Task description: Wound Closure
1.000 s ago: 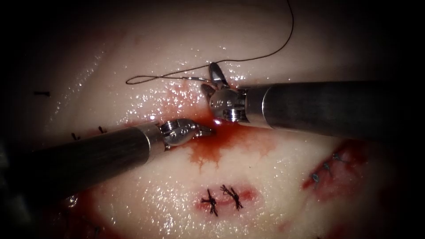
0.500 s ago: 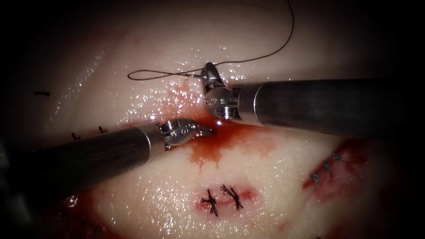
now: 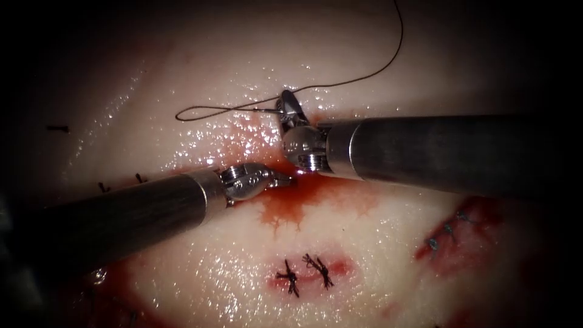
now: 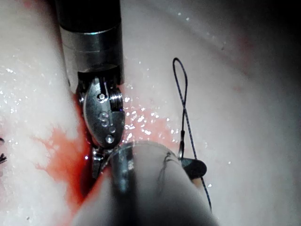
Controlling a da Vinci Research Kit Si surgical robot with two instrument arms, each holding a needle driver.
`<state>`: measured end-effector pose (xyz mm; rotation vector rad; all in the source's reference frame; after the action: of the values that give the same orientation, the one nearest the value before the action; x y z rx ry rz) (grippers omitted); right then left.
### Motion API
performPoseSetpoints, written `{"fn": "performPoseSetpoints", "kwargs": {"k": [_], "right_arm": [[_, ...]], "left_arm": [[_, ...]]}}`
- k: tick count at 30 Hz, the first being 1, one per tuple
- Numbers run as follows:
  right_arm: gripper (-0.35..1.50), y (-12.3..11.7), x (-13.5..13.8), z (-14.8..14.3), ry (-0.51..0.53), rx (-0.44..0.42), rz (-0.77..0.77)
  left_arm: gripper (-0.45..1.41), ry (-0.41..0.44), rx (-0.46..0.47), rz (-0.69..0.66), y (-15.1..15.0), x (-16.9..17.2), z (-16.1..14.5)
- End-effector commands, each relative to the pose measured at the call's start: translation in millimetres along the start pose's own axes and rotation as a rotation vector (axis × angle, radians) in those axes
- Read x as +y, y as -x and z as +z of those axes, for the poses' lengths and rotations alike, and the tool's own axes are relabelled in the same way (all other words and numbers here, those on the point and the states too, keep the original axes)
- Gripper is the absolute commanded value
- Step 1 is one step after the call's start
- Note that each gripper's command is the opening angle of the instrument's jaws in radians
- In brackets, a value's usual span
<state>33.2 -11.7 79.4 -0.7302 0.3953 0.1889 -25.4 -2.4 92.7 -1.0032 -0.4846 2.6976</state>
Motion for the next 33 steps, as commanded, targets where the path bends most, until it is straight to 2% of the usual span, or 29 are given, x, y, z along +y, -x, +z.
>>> {"fn": "performPoseSetpoints", "kwargs": {"k": [1, 6, 11, 13, 19, 23, 28, 33], "right_arm": [[-0.35, 0.0, -0.2, 0.4, -0.03, 0.036, -0.005], [-0.35, 1.5, 1.8, 1.0, -0.216, 0.221, -0.048], [-0.35, 4.2, 3.7, 2.1, -0.462, 0.421, 0.08], [-0.35, 5.3, 4.4, 2.5, -0.535, 0.463, 0.135], [-0.35, 8.7, 5.8, 3.4, -0.647, 0.585, 0.38], [-0.35, 10.0, 5.7, 4.1, -0.718, 0.623, 0.498], [-0.35, 10.6, 5.2, 4.8, -0.764, 0.669, 0.586], [-0.35, 10.6, 5.0, 5.6, -0.807, 0.77, 0.66]], "left_arm": [[-0.38, 0.001, 0.001, 0.001, 0.0, -0.2, 0.8], [-0.38, 0.001, 0.001, 0.001, 0.0, -0.2, 0.8], [-0.38, 0.002, -0.002, 0.001, 0.0, -0.2, 0.8], [-0.38, 0.002, -0.002, 0.001, 0.0, -0.2, 0.8], [-0.38, 0.002, -0.002, 0.001, 0.0, -0.2, 0.8], [-0.38, 0.003, -0.005, 0.001, 0.0, -0.2, 0.8], [-0.38, 0.003, -0.005, 0.001, 0.0, -0.2, 0.8], [-0.38, 0.003, -0.005, 0.001, 0.0, -0.2, 0.8]]}}
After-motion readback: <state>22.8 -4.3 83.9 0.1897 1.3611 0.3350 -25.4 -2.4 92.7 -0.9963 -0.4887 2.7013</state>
